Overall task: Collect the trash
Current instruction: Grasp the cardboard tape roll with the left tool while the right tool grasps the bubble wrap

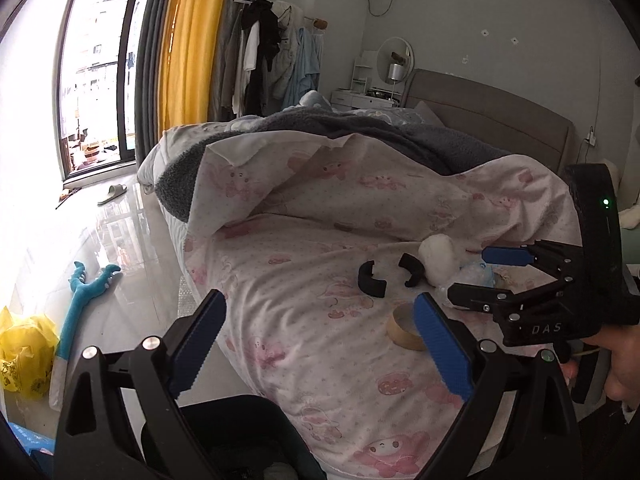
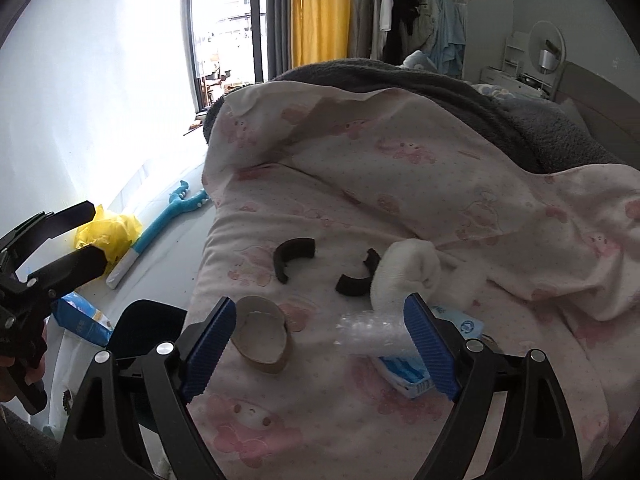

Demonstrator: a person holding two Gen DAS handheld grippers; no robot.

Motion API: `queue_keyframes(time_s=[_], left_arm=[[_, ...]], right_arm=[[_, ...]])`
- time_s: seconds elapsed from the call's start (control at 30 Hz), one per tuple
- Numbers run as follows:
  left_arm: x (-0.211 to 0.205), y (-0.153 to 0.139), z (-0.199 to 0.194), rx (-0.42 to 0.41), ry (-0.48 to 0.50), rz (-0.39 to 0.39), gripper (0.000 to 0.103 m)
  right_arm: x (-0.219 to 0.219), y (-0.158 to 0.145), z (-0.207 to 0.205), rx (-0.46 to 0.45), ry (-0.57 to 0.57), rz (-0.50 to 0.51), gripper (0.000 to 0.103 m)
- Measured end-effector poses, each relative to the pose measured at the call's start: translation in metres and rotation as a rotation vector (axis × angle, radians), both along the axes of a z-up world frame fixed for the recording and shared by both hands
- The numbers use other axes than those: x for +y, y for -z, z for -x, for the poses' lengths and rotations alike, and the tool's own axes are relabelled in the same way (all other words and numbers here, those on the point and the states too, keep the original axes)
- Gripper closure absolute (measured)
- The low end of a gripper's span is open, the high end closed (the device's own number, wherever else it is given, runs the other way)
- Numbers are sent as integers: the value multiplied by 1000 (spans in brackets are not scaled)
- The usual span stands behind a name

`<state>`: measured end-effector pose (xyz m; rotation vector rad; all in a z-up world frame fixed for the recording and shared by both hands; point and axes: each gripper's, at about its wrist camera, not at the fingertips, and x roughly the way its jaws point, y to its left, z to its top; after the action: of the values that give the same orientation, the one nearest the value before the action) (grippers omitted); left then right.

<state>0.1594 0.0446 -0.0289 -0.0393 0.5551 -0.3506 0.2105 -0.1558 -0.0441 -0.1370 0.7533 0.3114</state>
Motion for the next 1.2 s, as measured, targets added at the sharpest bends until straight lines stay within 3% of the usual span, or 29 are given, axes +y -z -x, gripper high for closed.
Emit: queue_keyframes(time_s=[0.53, 0.7, 0.8, 0.87, 1.2], left_arm=[[-47, 28, -19, 80, 168, -27, 7], [-60, 41, -27, 117, 207, -41, 7], [-67, 46, -31, 133, 236, -42, 7], [-71, 50, -33, 142, 254, -40, 7], [-92, 63, -39, 155, 291, -56, 9]], right_arm=[[-19, 31, -24, 66, 41, 109, 16], [-26, 40, -30, 102, 25, 95, 16], [-31, 42, -32, 113, 14, 86, 30], [-34, 42, -33, 118, 9, 75, 32], [-48, 25, -31, 90, -12, 15, 33]])
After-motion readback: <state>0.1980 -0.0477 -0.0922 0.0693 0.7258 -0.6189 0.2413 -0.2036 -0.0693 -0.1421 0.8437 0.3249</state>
